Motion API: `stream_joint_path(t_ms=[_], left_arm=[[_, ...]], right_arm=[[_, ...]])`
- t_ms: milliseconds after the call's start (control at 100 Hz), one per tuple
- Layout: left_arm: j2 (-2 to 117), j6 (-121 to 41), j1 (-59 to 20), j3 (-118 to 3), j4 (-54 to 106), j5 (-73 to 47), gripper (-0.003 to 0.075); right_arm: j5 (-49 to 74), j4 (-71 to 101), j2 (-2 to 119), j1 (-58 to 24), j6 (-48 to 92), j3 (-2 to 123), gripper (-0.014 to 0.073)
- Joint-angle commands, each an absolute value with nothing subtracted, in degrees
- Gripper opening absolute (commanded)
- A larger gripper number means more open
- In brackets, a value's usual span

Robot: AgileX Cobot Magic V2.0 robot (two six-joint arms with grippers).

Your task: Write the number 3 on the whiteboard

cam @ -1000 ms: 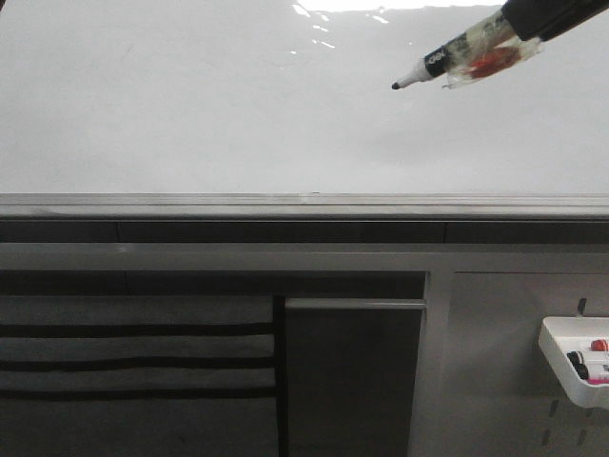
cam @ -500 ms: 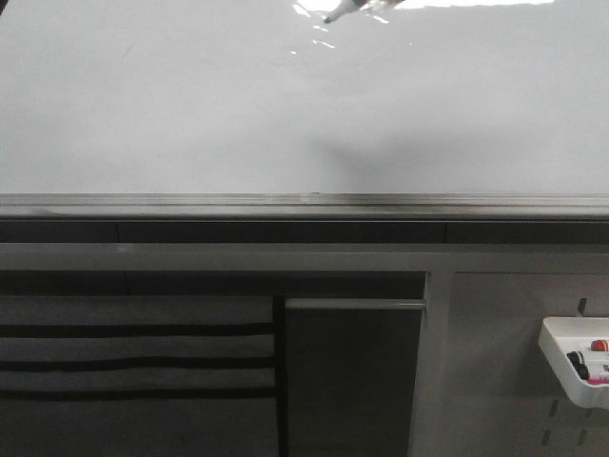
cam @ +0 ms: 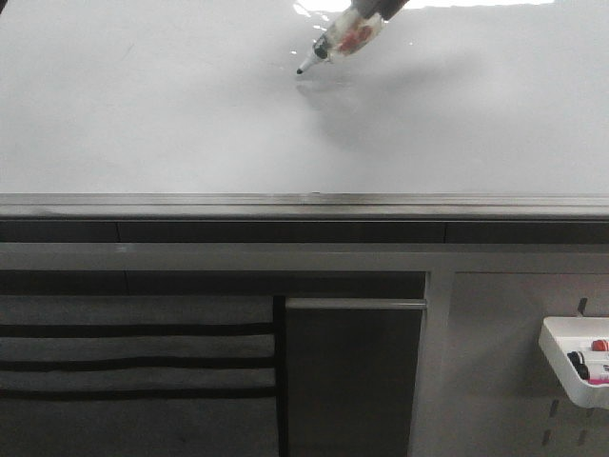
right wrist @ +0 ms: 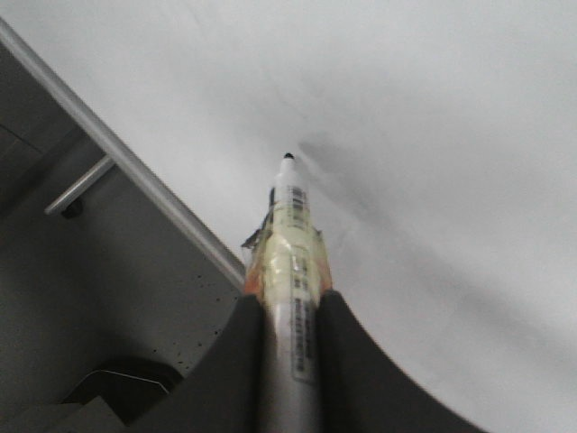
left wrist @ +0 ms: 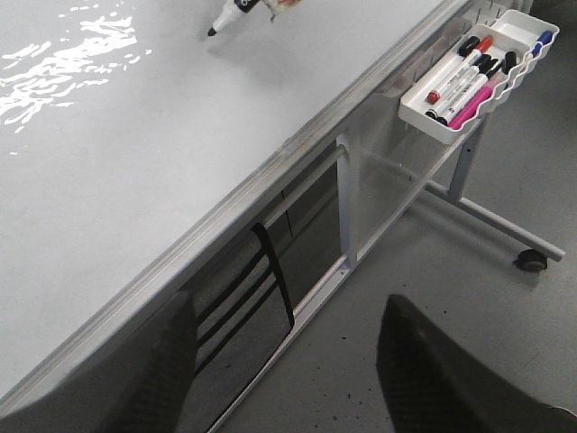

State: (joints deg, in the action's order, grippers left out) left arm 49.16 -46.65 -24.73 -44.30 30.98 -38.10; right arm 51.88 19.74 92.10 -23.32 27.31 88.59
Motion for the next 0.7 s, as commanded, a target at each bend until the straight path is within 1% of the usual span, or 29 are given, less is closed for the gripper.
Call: stream_joint_path(t_ms=[0,150,270,330,450,590,690], left_arm=[[48.55,-46.08,-24.48,-45.78,33.06,-35.47,0.041],[48.55,-46.08,-24.48,-45.78,33.06,-35.47,0.041],[48.55,-46.08,-24.48,-45.78,33.06,-35.47,0.041],[48.55,-46.08,-24.48,-45.78,33.06,-35.47,0.041],[48.55,-46.08,-24.48,-45.78,33.06,-35.47,0.041],[48.55,-46.08,-24.48,-45.78,33.06,-35.47,0.041],[48.55,-46.08,-24.48,-45.78,33.06,-35.47,0.041]], right_arm=[[46.61,19.17,90.42,-23.15,27.26,90.65,-0.0048],[46.36,18.07,90.74,-20.85,25.58,90.65,-0.0048],[51.96,16.46,89.75,-19.73,25.12,90.51,-0.0048],[52.75,16.47,89.55,-19.73,25.12,89.56,-0.0048],[48.99,18.3,90.24,-22.07,25.12,86.52,-0.0048],[43.71,18.3,92.64,-23.75,24.84,86.92,-0.0048],[44.77,18.3,92.52,-23.07,24.77,87.6,-0.0048]])
